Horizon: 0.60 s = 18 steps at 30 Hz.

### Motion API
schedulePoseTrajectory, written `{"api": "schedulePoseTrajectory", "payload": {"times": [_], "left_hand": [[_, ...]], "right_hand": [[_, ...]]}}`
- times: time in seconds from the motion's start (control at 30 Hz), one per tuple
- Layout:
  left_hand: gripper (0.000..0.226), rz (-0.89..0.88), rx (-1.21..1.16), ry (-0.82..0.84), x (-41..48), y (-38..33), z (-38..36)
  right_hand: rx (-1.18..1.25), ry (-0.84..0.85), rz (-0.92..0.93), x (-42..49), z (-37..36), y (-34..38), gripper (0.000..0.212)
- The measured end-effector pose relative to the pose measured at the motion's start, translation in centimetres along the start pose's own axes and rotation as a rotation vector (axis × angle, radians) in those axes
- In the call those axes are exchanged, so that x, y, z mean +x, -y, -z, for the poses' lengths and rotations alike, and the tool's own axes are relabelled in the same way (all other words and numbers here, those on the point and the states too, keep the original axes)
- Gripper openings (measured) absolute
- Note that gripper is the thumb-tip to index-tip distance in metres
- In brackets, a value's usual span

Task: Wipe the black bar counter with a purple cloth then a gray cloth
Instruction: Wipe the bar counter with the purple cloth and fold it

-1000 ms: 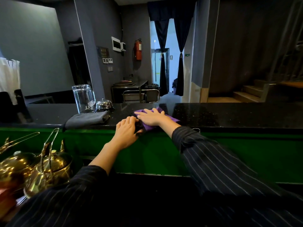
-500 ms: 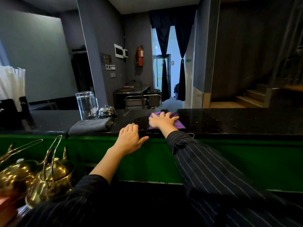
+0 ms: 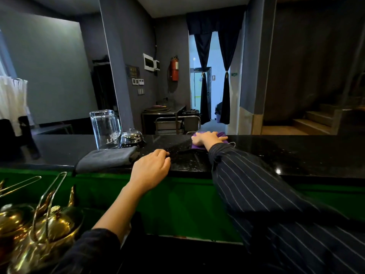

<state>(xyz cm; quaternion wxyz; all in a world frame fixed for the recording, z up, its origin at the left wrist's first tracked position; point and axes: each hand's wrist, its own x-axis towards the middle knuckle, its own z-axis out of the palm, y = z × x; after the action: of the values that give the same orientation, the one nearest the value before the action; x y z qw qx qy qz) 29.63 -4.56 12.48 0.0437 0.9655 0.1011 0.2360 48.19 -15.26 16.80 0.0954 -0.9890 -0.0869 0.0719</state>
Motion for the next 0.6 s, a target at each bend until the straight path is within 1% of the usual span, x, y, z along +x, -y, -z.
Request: {"api": "schedulePoseTrajectory", "payload": {"times": [0.07, 0.13, 0.23, 0.33, 0.4, 0.47, 0.5, 0.57, 0.6], "left_hand": [[0.038, 0.008, 0.013, -0.004, 0.3, 0.2, -0.3], [0.037, 0.014, 0.002, -0.014, 0.4, 0.2, -0.4], [0.036, 0.034, -0.011, 0.006, 0.2, 0.2, -0.1], [0.035, 0.072, -0.055, 0.026, -0.2, 0.0, 0.3], [0.040, 0.079, -0.077, 0.026, -0.5, 0.0, 0.4], [0.046, 0.081, -0.082, 0.050, -0.7, 0.2, 0.5], [0.046, 0.071, -0.079, 0.067, -0.8, 0.2, 0.6], [0.047, 0.040, -0.069, 0.112, -1.3, -0.1, 0.6], [0.049, 0.030, -0.067, 0.145, -1.8, -0.5, 0.6]], "right_hand": [[-0.043, -0.006, 0.085, 0.2, -0.3, 1.7, 0.067], [-0.075, -0.003, 0.212, -0.2, -0.9, 3.0, 0.068], [-0.084, 0.016, 0.360, -1.9, -2.1, 3.8, 0.069], [-0.060, 0.037, 0.507, -4.8, -2.6, 2.3, 0.061], [-0.060, 0.023, 0.556, -7.1, -2.5, -0.4, 0.056], [-0.091, -0.002, 0.561, -7.8, -2.0, -4.2, 0.053], [-0.083, -0.001, 0.522, -8.0, -1.5, -6.4, 0.054], [-0.035, -0.013, 0.375, -8.0, -0.4, -11.3, 0.058], [-0.014, -0.024, 0.276, -7.9, 0.1, -13.6, 0.057]]}}
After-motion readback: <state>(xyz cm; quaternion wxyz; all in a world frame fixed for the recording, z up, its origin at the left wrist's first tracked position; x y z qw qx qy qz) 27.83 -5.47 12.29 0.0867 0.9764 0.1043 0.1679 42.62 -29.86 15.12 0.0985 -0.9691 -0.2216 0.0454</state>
